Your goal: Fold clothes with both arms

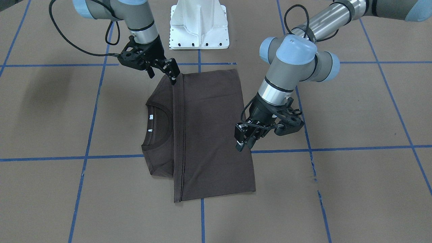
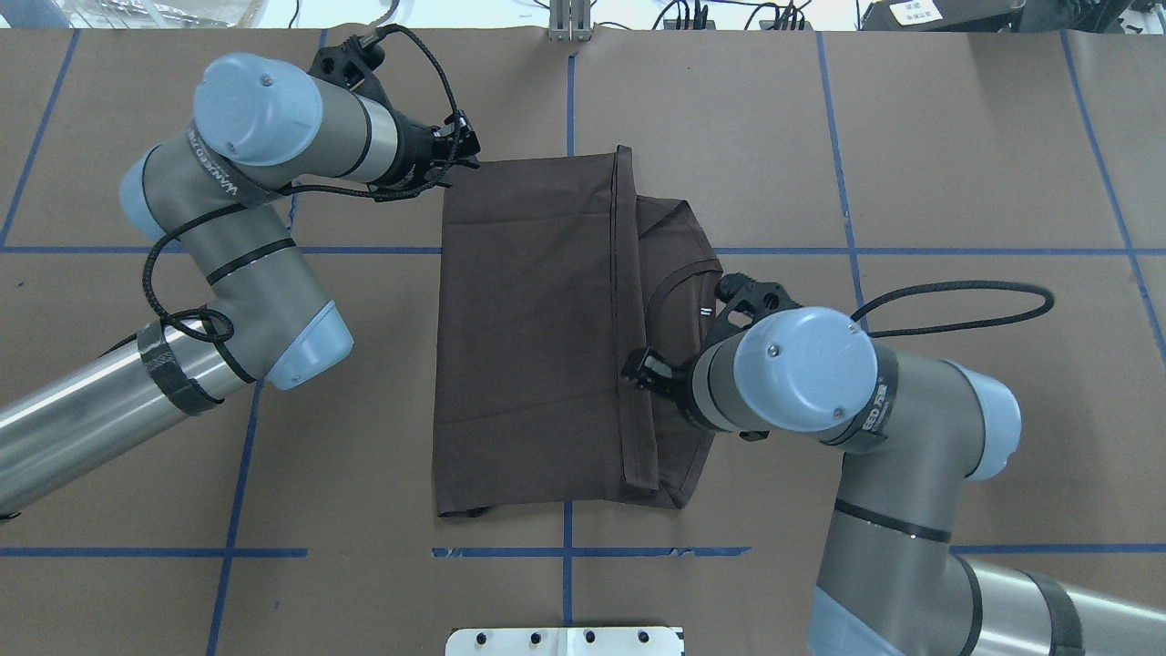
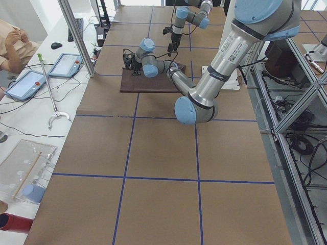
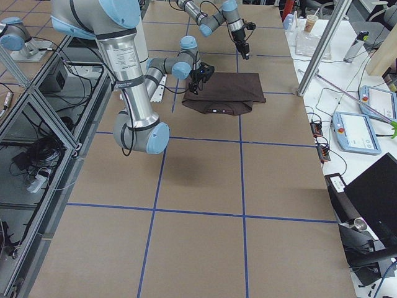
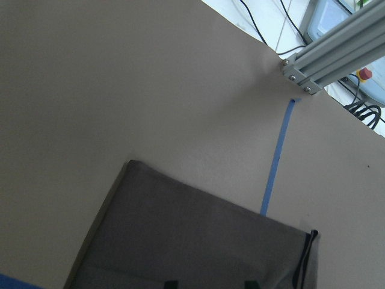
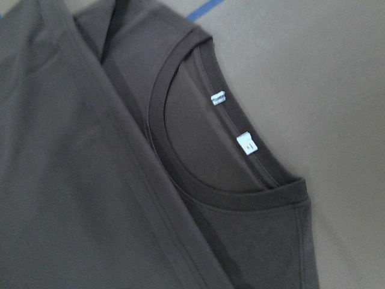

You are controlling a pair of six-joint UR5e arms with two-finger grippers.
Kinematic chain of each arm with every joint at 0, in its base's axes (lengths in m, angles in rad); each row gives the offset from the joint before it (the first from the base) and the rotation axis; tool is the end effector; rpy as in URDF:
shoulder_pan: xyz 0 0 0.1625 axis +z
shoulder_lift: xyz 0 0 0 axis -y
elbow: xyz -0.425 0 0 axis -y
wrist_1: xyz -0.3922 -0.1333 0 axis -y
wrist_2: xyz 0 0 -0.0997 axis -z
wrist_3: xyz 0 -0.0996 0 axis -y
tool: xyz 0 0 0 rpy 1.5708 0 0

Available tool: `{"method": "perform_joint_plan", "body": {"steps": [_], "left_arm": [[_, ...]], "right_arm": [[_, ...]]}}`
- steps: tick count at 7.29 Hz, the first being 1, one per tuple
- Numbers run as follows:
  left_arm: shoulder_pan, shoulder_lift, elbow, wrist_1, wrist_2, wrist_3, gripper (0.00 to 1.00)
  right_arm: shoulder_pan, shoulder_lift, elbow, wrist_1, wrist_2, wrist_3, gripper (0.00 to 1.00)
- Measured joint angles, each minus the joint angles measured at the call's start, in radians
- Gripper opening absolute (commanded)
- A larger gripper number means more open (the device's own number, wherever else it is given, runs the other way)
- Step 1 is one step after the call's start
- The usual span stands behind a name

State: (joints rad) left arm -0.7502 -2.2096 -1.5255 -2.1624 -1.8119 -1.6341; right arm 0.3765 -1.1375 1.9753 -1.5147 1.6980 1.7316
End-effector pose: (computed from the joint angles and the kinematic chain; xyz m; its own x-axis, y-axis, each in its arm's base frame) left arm 0.4416 -0.5612 0.2284 0.2430 -0.3105 -0.9190 0.5166 0.8433 -0.1483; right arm -0.4953 -0.3256 0.2409 0.5313 0.3808 0.7567 -0.3625 0.9096 -0.2032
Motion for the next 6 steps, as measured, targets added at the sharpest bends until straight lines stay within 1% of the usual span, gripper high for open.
{"method": "perform_joint_plan", "body": {"steps": [1, 3, 4, 5, 6], "left_arm": [[0.0, 0.018, -0.018, -0.004, -0.006, 0.0, 0.48], [0.001, 0.028, -0.025, -0.007, -0.008, -0.003, 0.49], [0.002, 0.031, -0.025, -0.008, -0.008, -0.006, 0.5], [0.003, 0.031, -0.026, -0.008, -0.008, -0.009, 0.5], [0.003, 0.031, -0.026, -0.008, -0.007, -0.011, 0.5]], "right_arm": [[-0.048, 0.003, -0.015, -0.015, -0.002, -0.105, 1.0], [-0.117, 0.032, -0.028, -0.115, -0.02, -0.29, 1.0], [-0.133, 0.058, -0.041, -0.166, -0.029, -0.376, 1.0], [-0.139, 0.076, -0.057, -0.189, -0.039, -0.456, 1.0], [-0.14, 0.087, -0.07, -0.197, -0.053, -0.532, 0.94]]}}
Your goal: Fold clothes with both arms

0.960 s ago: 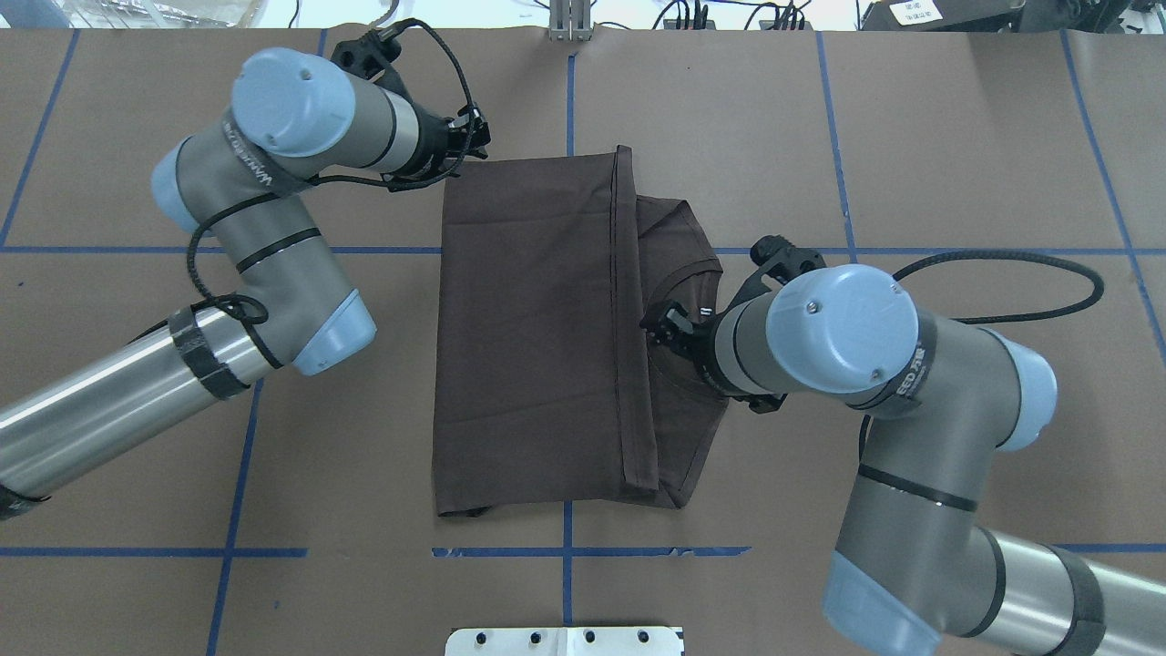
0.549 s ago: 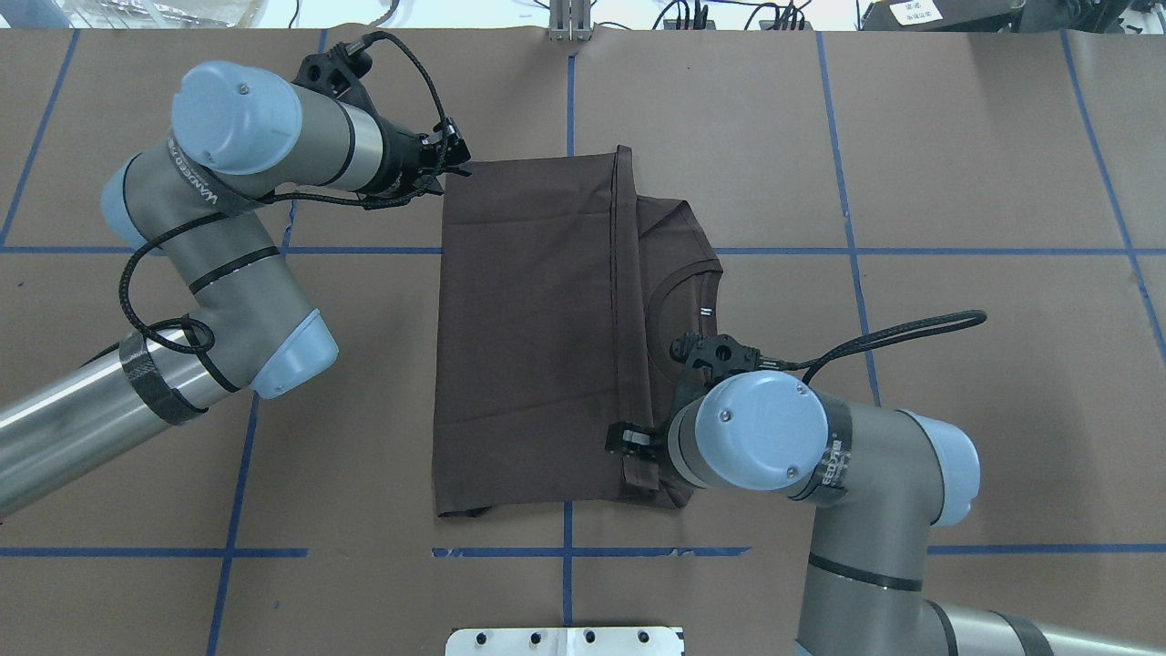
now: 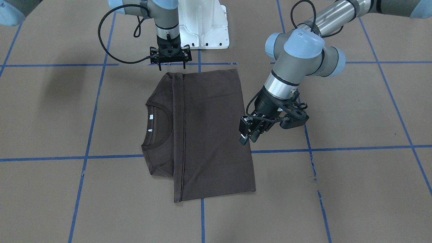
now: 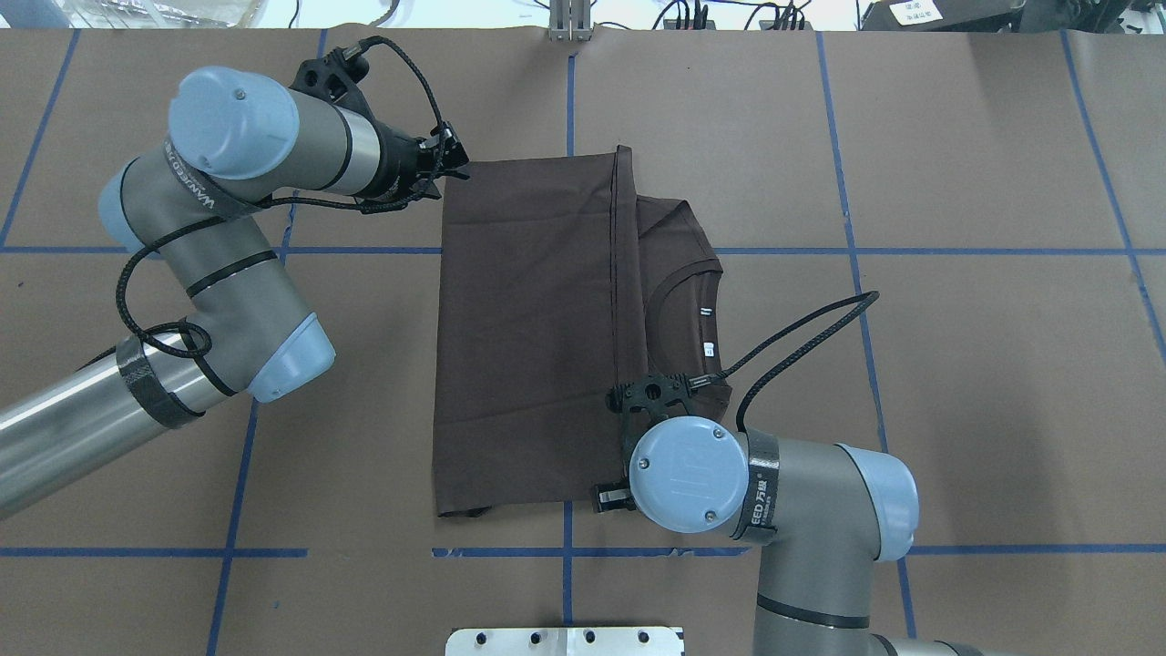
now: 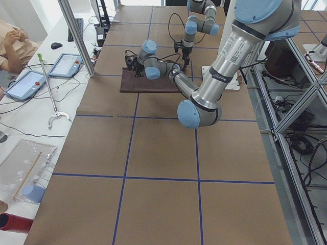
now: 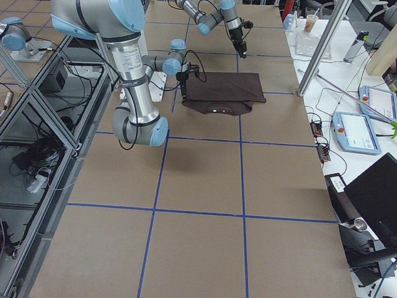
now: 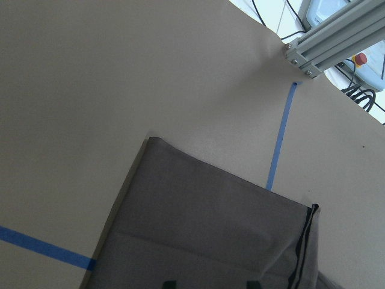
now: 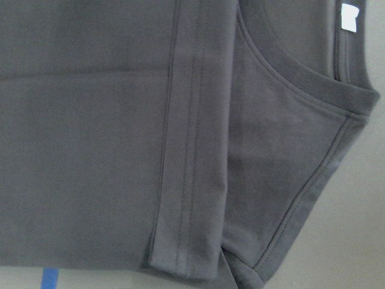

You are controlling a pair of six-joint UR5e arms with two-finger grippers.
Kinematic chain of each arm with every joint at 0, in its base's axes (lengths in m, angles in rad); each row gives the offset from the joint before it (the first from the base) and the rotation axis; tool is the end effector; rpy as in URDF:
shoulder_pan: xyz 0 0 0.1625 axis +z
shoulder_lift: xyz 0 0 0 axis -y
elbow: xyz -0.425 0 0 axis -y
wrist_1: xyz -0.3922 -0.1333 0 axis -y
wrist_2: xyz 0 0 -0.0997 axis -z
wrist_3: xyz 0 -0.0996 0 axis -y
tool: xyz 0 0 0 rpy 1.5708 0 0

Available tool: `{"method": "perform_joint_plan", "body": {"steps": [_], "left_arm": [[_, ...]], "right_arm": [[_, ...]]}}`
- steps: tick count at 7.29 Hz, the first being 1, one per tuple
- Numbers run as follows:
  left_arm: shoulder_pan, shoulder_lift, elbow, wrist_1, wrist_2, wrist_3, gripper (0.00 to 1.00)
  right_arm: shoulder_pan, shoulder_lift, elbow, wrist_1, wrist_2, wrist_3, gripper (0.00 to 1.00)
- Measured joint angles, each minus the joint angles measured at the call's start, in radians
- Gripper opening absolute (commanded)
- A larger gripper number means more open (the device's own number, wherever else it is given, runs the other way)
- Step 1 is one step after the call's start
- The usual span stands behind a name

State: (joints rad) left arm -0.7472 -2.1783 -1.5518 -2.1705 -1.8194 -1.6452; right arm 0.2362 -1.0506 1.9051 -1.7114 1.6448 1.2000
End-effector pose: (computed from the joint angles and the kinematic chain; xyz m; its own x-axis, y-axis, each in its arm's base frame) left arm 0.4364 -0.5525 0.2373 0.2366 -0.3174 -0.9183 0.5102 0.8449 -0.1606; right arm -0.5628 -0.2650 0.2453 0.7524 -0.1906 0.6305 0.0926 0.9783 0.1852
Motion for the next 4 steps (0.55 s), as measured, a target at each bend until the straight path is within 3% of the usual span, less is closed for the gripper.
{"method": "perform_joint_plan", "body": {"steps": [1, 3, 4], "left_arm": [[0.001, 0.0, 0.0, 0.0, 0.0, -0.002, 0.5], [0.001, 0.0, -0.002, 0.001, -0.001, -0.004, 0.5], [0.002, 0.0, -0.002, 0.001, -0.001, -0.005, 0.5]], "right_arm": [[0.0, 0.016, -0.014, -0.003, -0.017, -0.057, 0.9], [-0.001, 0.066, -0.067, -0.004, -0.046, -0.126, 0.64], [-0.001, 0.077, -0.08, -0.004, -0.051, -0.148, 0.58]]}}
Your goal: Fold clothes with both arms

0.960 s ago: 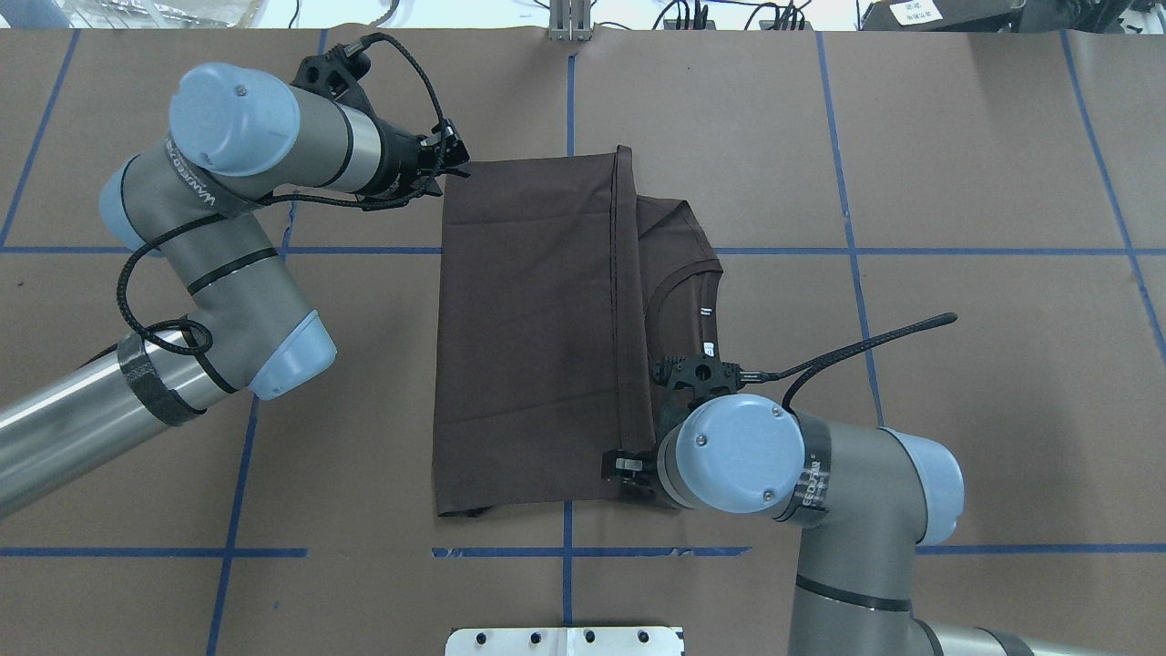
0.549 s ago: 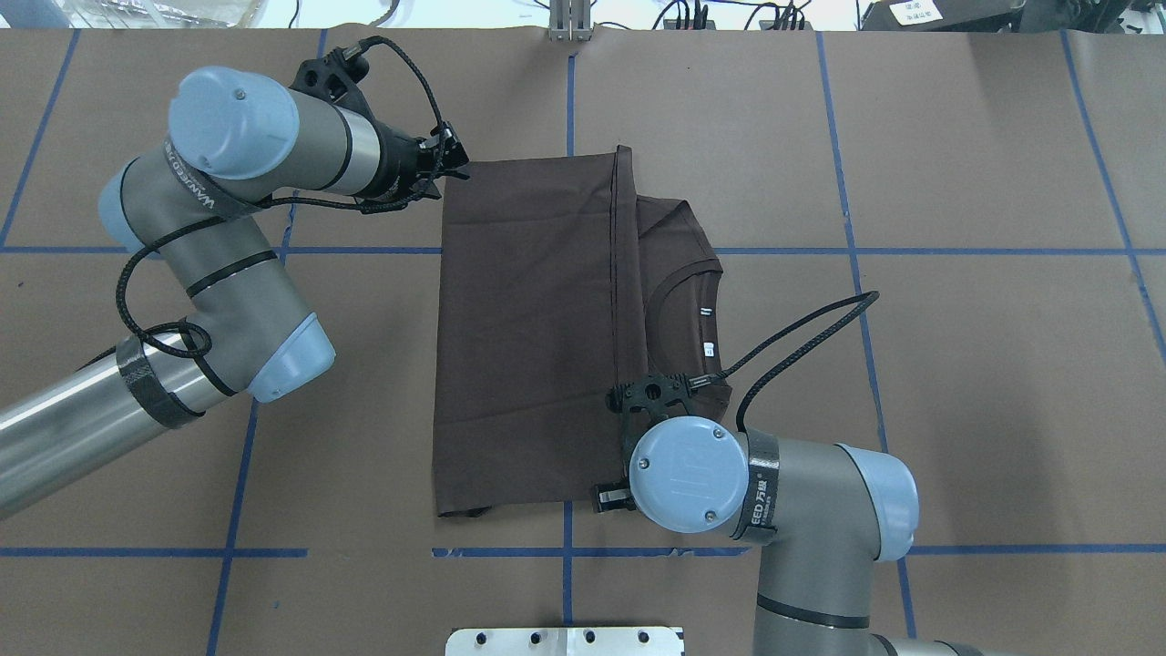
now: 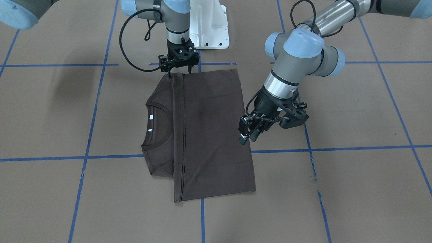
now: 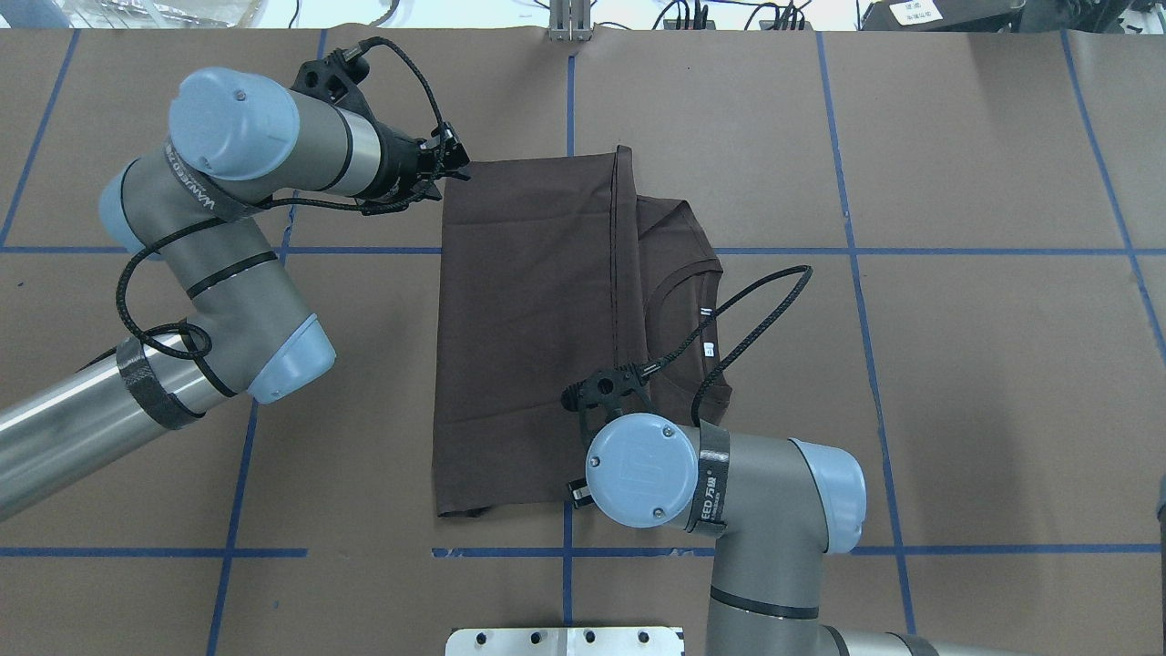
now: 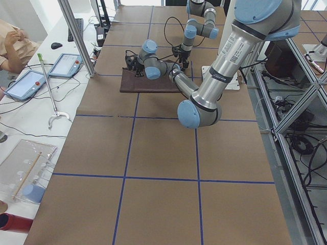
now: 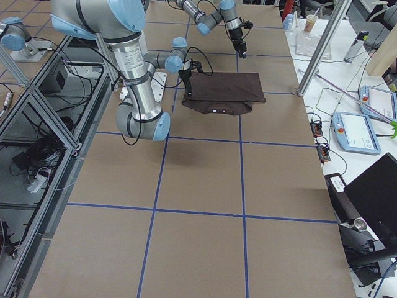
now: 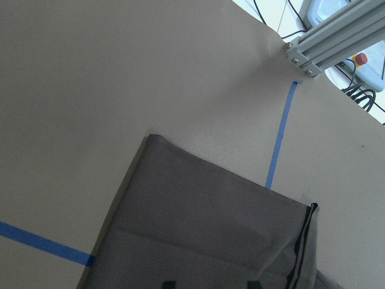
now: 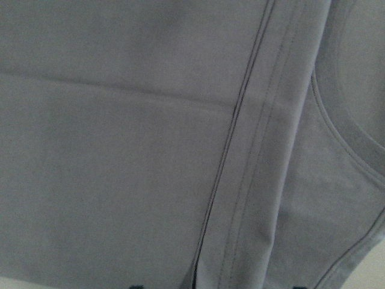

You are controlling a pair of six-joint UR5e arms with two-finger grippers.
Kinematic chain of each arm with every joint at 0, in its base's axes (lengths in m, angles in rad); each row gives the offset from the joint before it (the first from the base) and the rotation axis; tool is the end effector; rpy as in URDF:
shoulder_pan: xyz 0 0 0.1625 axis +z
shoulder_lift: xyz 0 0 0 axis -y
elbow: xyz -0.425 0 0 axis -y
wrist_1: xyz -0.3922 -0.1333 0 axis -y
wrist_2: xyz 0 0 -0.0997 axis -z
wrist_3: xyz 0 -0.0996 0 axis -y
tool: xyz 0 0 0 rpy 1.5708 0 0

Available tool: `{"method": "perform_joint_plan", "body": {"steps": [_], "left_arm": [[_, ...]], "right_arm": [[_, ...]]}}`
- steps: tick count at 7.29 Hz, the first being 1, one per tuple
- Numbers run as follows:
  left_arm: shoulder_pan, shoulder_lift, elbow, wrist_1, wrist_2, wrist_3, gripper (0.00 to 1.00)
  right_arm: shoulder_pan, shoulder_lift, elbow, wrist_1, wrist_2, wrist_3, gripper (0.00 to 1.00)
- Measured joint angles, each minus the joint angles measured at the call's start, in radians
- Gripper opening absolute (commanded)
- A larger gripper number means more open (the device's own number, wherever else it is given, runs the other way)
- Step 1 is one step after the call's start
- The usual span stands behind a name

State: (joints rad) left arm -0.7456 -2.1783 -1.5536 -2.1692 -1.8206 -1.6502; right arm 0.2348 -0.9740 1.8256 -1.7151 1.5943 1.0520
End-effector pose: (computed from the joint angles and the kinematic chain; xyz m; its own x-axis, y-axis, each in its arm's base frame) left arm 0.4370 -0.5514 0.2366 0.2343 -0.3210 -0.9177 0.5090 0.8447 -0.1655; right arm -0.5897 -0.2757 0.2299 0.7499 -0.3303 0.5731 0.1775 0.9351 0.3067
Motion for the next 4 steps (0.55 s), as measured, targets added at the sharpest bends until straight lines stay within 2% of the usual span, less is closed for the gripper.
{"method": "perform_joint_plan", "body": {"steps": [2, 3, 4], "left_arm": [[0.0, 0.0, 0.0, 0.0, 0.0, 0.0, 0.5], [0.0, 0.0, 0.0, 0.0, 0.0, 0.0, 0.5], [0.0, 0.0, 0.0, 0.0, 0.0, 0.0, 0.5]], "right_arm": [[-0.006, 0.002, -0.006, 0.0, -0.002, -0.013, 0.56], [-0.013, -0.001, -0.007, -0.001, -0.003, -0.014, 0.45], [-0.019, -0.002, -0.008, -0.001, -0.003, -0.015, 0.0]]}}
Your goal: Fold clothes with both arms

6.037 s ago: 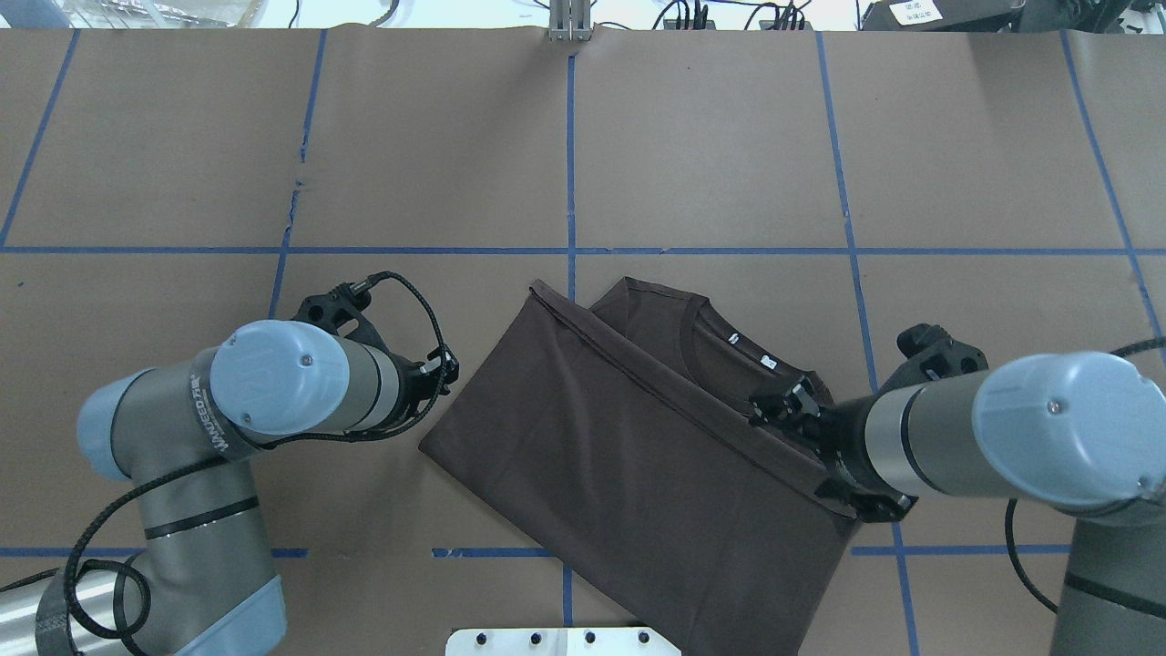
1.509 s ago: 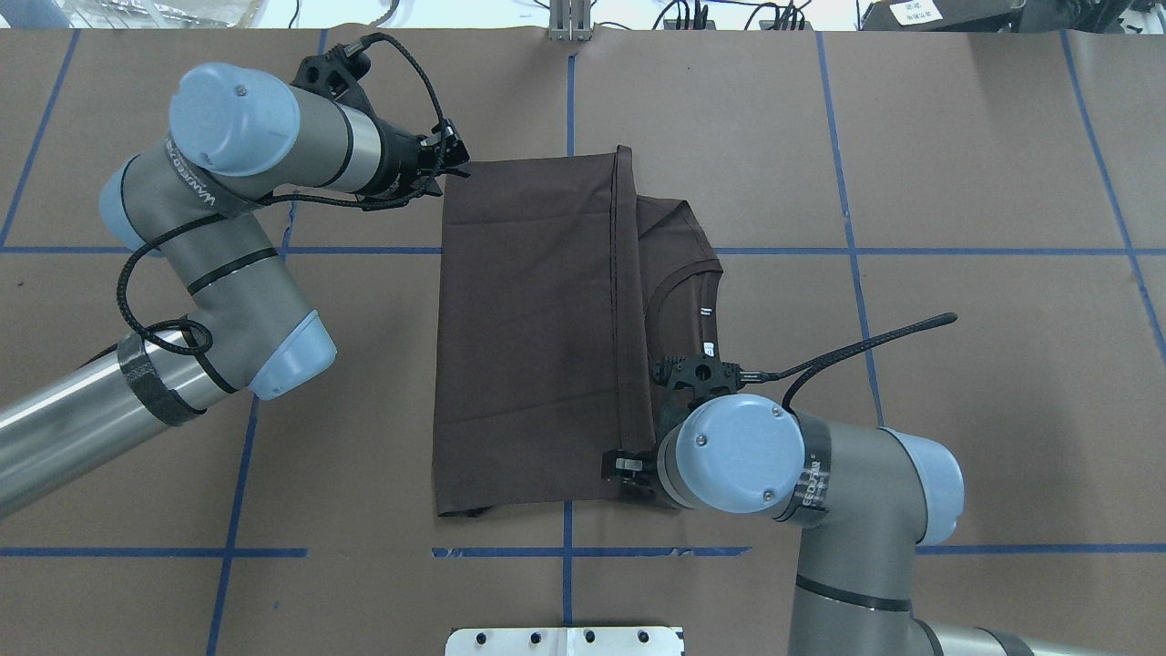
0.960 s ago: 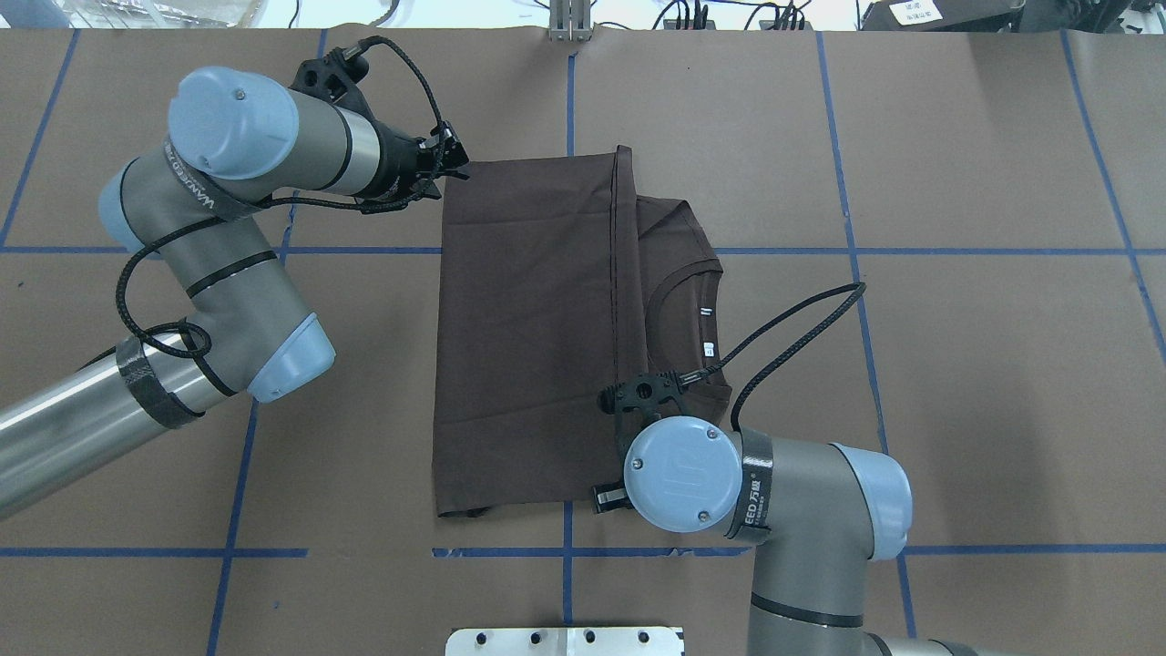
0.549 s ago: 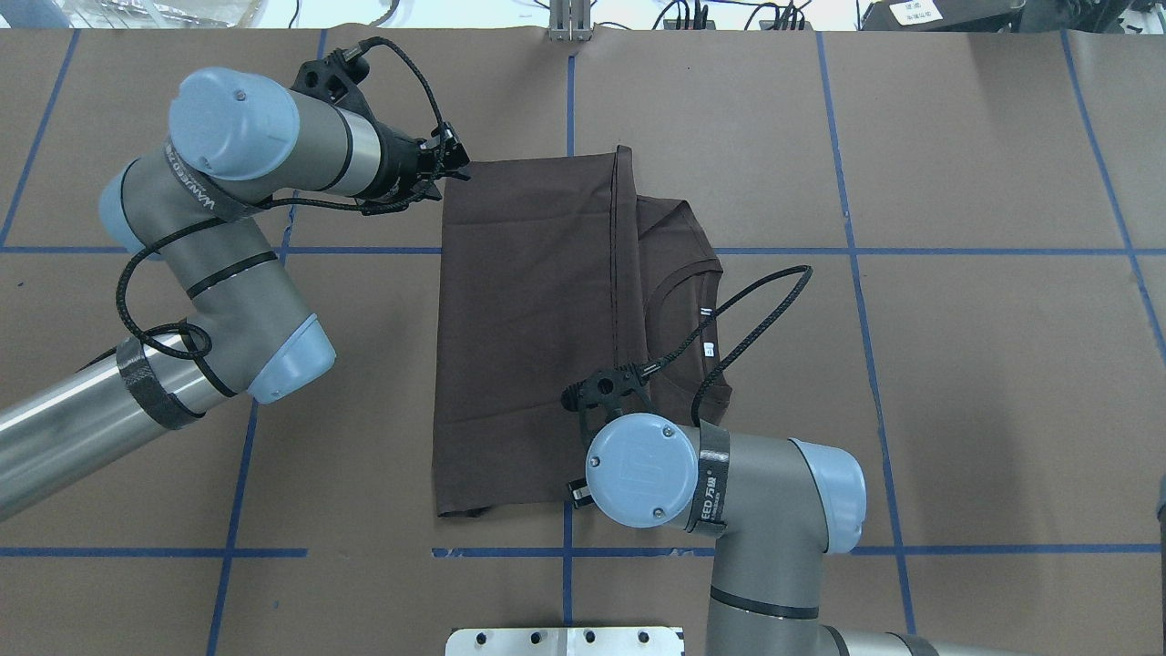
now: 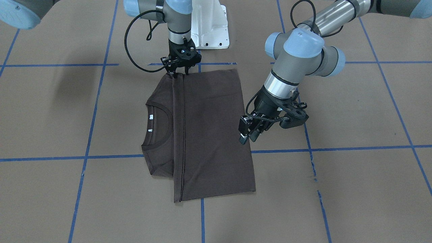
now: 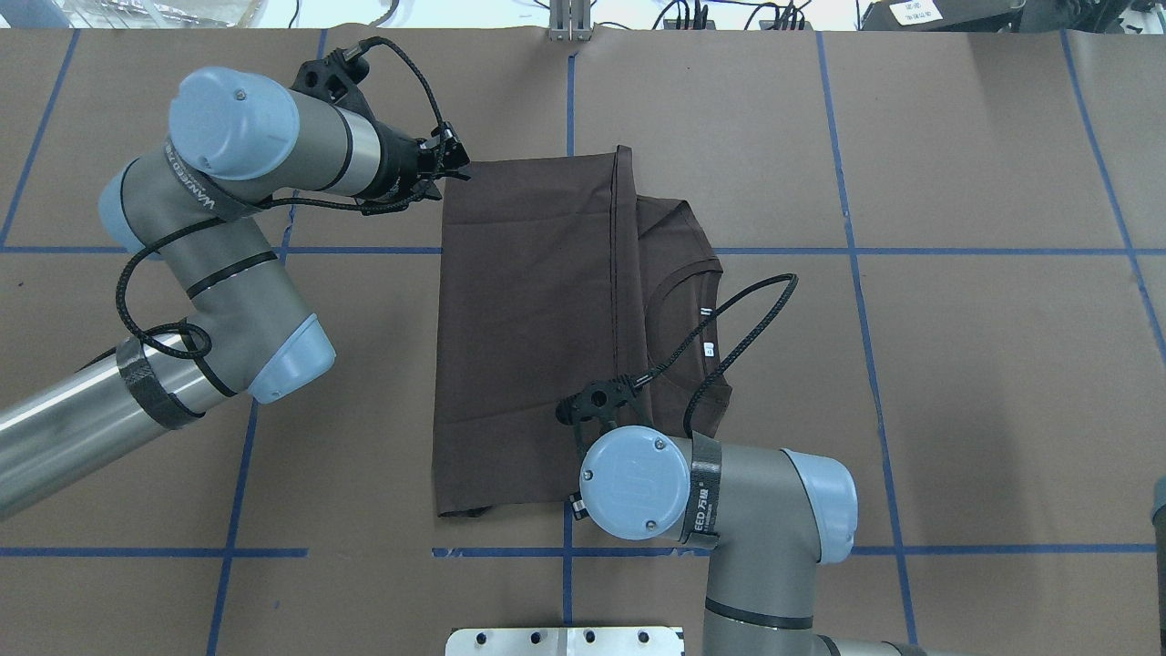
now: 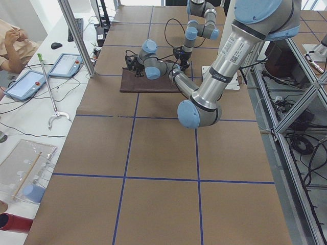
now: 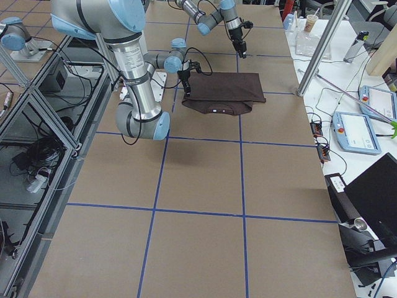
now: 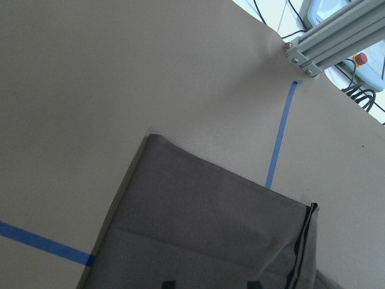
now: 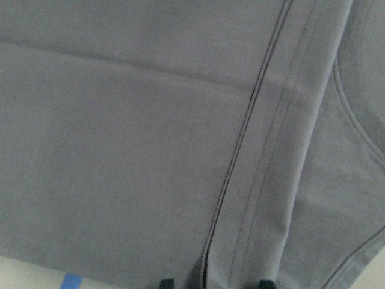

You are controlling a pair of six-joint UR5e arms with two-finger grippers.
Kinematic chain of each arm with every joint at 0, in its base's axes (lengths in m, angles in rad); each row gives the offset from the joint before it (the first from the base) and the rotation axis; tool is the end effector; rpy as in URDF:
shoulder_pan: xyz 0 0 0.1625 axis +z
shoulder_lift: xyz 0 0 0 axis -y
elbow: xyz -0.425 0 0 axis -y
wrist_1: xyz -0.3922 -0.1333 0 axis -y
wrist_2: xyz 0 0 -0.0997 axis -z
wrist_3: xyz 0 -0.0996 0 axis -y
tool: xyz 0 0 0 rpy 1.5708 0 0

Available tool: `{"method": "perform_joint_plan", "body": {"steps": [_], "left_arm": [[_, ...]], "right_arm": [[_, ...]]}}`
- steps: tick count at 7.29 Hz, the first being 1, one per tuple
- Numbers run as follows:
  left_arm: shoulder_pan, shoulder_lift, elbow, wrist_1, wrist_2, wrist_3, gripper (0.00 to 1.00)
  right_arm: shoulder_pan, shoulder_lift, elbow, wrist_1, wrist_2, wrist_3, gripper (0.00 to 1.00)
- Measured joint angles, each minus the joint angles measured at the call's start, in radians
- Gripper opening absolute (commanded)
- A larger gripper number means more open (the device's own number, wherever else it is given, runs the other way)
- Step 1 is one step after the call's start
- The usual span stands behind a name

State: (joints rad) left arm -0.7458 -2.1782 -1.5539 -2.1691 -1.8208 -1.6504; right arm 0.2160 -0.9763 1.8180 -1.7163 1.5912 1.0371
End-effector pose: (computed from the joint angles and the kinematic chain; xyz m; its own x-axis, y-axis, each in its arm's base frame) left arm 0.4368 -0.5515 0.2366 0.2341 -0.3211 -0.9177 0.5091 0.8446 -0.1657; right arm -0.5967 -0.2653 0.2346 0.7477 -0.3566 0.5601 0.2078 0.9268 0.3128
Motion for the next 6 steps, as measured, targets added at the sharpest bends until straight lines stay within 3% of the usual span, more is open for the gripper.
{"method": "perform_joint_plan", "body": {"steps": [6], "left_arm": [[0.0, 0.0, 0.0, 0.001, 0.0, -0.001, 0.5]], "right_arm": [[0.021, -0.013, 0.022, -0.004, 0.013, -0.016, 0.0]]}}
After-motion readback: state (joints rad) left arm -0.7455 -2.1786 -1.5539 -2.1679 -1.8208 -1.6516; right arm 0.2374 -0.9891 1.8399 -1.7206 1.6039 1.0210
